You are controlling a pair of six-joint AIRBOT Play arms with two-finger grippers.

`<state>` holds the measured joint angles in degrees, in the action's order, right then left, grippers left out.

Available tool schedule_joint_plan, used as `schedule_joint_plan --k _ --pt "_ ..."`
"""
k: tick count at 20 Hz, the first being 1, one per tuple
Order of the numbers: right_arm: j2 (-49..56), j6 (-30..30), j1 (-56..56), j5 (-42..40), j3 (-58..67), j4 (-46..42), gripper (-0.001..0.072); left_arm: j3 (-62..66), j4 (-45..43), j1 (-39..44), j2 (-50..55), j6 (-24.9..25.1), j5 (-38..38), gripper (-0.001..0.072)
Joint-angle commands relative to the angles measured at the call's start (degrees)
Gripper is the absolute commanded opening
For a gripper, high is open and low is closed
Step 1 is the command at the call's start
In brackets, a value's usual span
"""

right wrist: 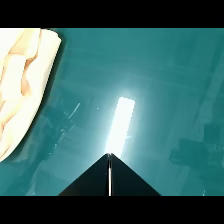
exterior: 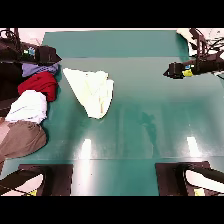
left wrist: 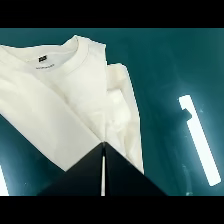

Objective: Fold the shirts.

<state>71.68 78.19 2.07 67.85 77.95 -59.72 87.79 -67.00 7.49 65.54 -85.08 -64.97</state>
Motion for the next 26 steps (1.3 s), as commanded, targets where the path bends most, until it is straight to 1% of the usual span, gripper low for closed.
schedule_joint_plan --k 1,10,17,19,20,21,22,23,24,25,26 --pt "0.00 0.02 0.02 0.02 0.04 0.02 0.0020 0.00 0.00 0.02 -0.02 0.02 0.00 0.0022" --pt "0.00 0.02 0.02 0.02 0.04 0.02 0.0021 0.00 0.22 0.02 0.00 0.02 0.55 0.0022" --pt "0.00 0.02 -0.09 0.02 0.09 0.15 0.0021 0.02 1.64 0.02 -0.09 -0.39 11.58 0.0023" --pt "0.00 -0.04 -0.09 3.58 0.22 0.00 0.0021 0.02 4.24 0.02 0.04 -0.37 12.20 0.0024" --pt "-0.02 -0.04 -0.07 5.14 0.22 -0.04 0.0020 0.00 6.01 0.02 0.04 -0.35 11.96 0.0197" --pt "-0.24 -0.04 0.17 5.92 0.24 -0.02 0.0020 0.02 7.78 0.02 0.02 -0.37 11.52 0.0634" --pt "-0.74 -0.04 0.31 6.32 0.26 0.07 0.0020 0.02 10.21 0.02 0.04 0.09 11.17 0.0695" --pt "-1.53 -0.04 0.31 5.60 0.26 0.00 0.0021 0.02 11.91 0.04 0.02 1.70 10.73 0.0679" --pt "-2.78 -0.24 0.31 4.15 0.28 0.00 0.0021 0.02 13.35 0.04 0.04 3.26 10.43 0.0679" --pt "-4.26 -0.24 0.31 2.40 0.28 0.00 0.0020 0.02 13.51 0.20 0.04 3.52 10.19 0.0678" --pt "-6.05 -0.24 0.31 0.35 0.28 0.02 0.0020 0.02 11.61 0.98 0.31 3.48 10.05 0.0658"
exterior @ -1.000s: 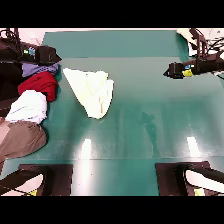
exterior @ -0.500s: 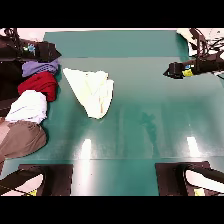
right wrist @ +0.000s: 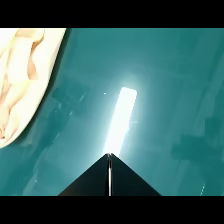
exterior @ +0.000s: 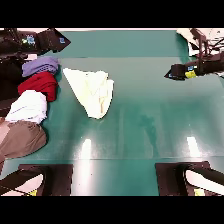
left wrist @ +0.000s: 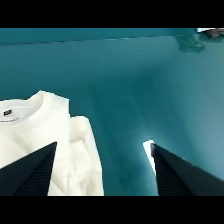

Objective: Fold the shirts.

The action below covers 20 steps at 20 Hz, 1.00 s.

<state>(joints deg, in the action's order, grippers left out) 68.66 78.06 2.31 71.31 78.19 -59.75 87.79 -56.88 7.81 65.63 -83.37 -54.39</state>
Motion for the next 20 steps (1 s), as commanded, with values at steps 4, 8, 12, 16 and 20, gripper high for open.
schedule_joint_plan --k 4,8,12,16,20 --pt "-9.18 -0.11 0.04 -8.98 0.04 0.09 0.0021 0.00 -16.92 8.24 8.46 -5.55 -9.11 0.0662" --pt "-14.14 -0.13 0.04 -10.32 0.02 0.02 0.0020 0.00 -20.92 8.81 19.69 -14.97 -16.28 0.0705" --pt "-16.79 -0.15 0.04 -10.25 0.02 0.00 0.0020 0.00 -15.28 8.87 28.46 -18.60 -18.58 0.0701" --pt "-17.35 -0.15 0.04 -9.79 0.02 0.00 0.0021 0.00 -11.74 8.87 31.10 -18.58 -13.97 0.0643" --pt "-17.35 -0.15 0.04 -9.64 0.02 0.00 0.0021 0.00 -13.46 8.87 31.10 -17.88 -13.84 0.0064"
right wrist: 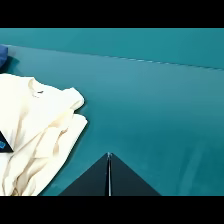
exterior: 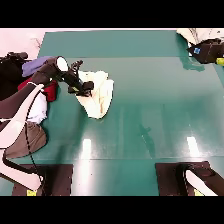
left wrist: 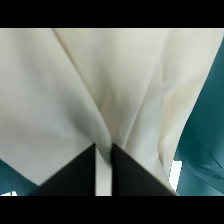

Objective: Fold the shirts.

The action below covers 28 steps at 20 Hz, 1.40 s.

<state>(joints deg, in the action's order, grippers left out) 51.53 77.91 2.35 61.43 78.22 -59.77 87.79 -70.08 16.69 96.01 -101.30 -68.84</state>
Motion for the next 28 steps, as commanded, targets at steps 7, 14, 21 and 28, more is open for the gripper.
schedule_joint_plan --k 7,14,21,28 --pt "1.97 -0.87 -0.02 0.63 8.00 0.15 0.0020 17.94 13.66 0.98 -5.14 17.22 2.49 0.0018" --pt "7.91 -0.85 -0.02 2.58 27.50 0.13 0.0021 33.86 14.82 12.31 -18.73 37.22 24.20 0.0019" --pt "10.05 -0.85 -0.02 7.74 32.28 0.15 0.0020 19.89 -1.33 12.07 -17.59 32.09 12.55 0.0223" --pt "9.90 -0.85 -0.02 9.90 32.28 0.17 0.0021 14.23 -13.42 2.78 -14.64 20.96 -5.92 0.0537"
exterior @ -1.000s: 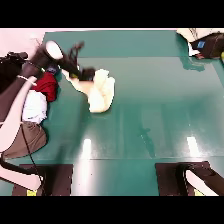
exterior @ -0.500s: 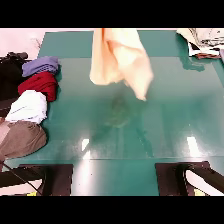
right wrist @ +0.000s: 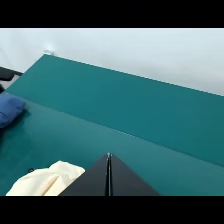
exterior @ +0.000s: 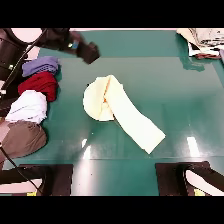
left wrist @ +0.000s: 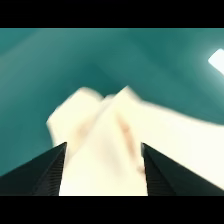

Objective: Fold the shirts.

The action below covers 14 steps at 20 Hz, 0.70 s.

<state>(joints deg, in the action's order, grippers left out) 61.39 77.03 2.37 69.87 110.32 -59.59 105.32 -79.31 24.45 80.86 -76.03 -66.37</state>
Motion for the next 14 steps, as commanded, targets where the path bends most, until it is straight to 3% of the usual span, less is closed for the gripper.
schedule_joint_plan --k 1,3,6,8,11,14 --pt "0.04 0.04 -0.04 2.25 0.17 0.00 0.0020 -6.73 -3.87 -8.04 0.50 -4.70 -10.03 0.0537" --pt "0.04 0.02 -0.04 2.89 0.15 0.00 0.0020 -15.82 1.86 -14.43 0.50 -4.72 -9.18 0.0538" --pt "0.04 0.02 -0.04 4.15 0.17 0.00 0.0020 -30.88 17.40 -21.42 0.59 -4.42 1.07 0.0538" --pt "0.07 0.02 -0.04 6.05 0.15 -0.02 0.0020 -37.46 23.89 -22.95 1.42 -0.26 8.66 0.0538" --pt "0.04 0.02 -0.02 6.60 0.15 -0.11 0.0020 -38.64 26.93 -20.44 6.32 4.79 10.16 0.0538" --pt "-0.59 0.13 -0.02 8.28 -2.49 -0.02 0.0020 -38.60 27.91 -17.55 10.84 4.98 11.56 0.0538"
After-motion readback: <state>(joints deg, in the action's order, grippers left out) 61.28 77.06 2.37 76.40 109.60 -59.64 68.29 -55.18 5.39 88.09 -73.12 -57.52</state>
